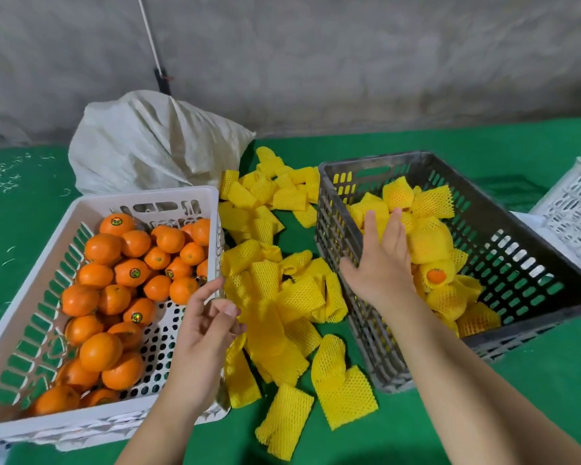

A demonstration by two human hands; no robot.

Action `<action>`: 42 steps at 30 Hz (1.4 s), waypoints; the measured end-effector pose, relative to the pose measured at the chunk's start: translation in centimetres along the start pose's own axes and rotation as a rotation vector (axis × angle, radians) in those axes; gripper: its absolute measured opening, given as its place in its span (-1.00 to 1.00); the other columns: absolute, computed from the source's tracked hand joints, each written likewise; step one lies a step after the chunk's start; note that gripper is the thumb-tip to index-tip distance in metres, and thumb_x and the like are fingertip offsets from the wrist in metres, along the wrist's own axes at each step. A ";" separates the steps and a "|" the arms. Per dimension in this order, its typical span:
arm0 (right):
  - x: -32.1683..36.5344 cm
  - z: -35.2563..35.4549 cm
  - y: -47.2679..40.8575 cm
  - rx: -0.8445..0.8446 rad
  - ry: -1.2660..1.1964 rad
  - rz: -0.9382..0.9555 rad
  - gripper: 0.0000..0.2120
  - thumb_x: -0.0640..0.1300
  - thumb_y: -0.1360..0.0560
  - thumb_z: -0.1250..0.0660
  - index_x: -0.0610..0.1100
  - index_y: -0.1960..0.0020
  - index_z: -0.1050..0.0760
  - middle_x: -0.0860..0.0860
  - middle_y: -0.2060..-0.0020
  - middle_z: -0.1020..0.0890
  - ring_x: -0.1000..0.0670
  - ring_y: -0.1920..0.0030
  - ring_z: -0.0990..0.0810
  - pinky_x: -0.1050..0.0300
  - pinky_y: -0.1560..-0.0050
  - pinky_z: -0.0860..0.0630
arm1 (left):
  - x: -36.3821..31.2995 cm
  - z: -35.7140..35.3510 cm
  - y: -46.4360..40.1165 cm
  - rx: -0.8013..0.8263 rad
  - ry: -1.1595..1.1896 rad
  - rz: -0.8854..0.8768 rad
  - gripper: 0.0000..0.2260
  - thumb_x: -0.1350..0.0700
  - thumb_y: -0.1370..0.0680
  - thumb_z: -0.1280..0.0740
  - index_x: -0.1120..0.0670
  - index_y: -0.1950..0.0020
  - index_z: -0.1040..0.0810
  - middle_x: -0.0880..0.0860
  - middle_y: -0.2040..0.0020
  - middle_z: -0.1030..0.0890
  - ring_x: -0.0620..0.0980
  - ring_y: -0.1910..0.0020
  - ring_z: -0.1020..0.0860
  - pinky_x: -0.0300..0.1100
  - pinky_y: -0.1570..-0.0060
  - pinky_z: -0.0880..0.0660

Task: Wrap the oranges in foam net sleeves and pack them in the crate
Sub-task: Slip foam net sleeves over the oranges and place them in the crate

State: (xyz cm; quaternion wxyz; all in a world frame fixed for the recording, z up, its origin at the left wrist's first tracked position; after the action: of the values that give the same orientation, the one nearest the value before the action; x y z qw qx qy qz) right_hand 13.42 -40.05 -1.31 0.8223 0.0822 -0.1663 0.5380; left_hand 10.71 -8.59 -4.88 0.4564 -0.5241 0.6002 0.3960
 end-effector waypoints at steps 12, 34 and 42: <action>3.8 -3.9 0.5 0.068 0.449 0.329 -0.40 0.21 -0.55 -0.25 0.14 -0.54 -0.20 -0.18 -0.63 0.09 -0.25 -0.58 0.14 -0.21 -0.56 0.07 | -1.2 6.0 -5.8 -0.164 -0.296 0.174 -0.85 0.08 -0.71 -0.33 -0.01 -0.27 -0.60 0.01 -0.06 -0.68 -0.03 0.01 -0.66 -0.07 0.00 -0.65; 10.1 -8.5 5.3 0.288 -0.876 0.002 -0.58 -0.21 -0.66 -0.22 0.32 -0.12 -0.62 0.22 -0.08 -0.64 0.23 0.07 -0.68 0.24 0.20 -0.53 | 8.3 12.2 -15.2 0.067 -1.676 0.390 -0.23 0.13 -0.58 -0.46 0.00 -0.65 -0.07 0.17 -0.57 -0.16 0.31 -0.52 -0.23 0.13 -0.41 -0.42; 9.6 -8.8 7.8 0.272 -0.992 -0.067 -0.59 -0.26 -0.64 -0.28 0.27 -0.07 -0.64 0.15 0.14 -0.70 0.07 0.08 -0.73 0.00 0.02 -0.58 | 8.4 13.6 -14.9 0.013 -1.365 0.505 -0.40 -0.03 -0.62 -0.43 0.13 -0.55 -0.25 0.09 -0.14 -0.50 0.01 -0.02 -0.62 -0.15 0.10 -0.58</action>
State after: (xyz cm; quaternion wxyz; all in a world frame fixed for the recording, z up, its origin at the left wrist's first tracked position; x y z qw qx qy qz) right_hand 11.52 -25.85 -6.39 0.6433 0.4389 -0.4620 0.4243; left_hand 26.98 0.11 -16.62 0.6269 -0.0029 0.2866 0.7245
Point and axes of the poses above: each hand's wrist, its own y-axis away from the middle knuckle, its own z-axis out of the back of the hand, x = y × z, the point moved 5 cm from there along -y, towards the middle knuckle
